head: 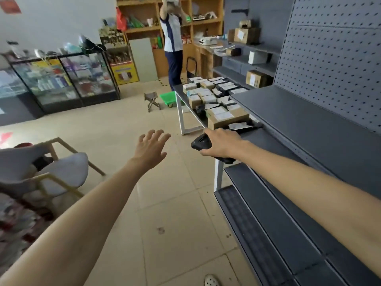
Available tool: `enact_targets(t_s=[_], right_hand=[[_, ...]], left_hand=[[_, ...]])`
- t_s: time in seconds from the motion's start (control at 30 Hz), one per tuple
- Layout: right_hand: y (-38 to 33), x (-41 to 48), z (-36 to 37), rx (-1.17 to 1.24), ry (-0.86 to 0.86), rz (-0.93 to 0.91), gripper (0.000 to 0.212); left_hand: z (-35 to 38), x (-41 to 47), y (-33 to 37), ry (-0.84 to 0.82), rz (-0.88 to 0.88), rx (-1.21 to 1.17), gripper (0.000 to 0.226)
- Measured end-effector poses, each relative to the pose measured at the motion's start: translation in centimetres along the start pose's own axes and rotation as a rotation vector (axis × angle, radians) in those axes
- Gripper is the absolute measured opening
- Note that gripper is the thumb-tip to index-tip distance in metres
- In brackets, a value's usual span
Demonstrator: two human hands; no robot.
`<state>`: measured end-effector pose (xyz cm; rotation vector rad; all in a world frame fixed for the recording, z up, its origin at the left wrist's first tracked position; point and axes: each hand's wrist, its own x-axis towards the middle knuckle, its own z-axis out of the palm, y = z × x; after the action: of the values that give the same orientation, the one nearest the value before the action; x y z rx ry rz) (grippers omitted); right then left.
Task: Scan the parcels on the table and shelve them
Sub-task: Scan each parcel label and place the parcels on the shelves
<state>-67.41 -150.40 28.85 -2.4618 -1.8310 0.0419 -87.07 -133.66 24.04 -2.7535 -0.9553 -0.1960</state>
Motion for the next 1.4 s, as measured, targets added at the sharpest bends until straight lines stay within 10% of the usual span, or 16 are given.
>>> enact_targets(t_s=[1.4], right_hand=[[24.6,90.0,9.0,0.180,-0.198,0.346,0.063]], left_hand=[[29.1,86.9,-29.6,-0.201,0.147,-0.102,0.070]])
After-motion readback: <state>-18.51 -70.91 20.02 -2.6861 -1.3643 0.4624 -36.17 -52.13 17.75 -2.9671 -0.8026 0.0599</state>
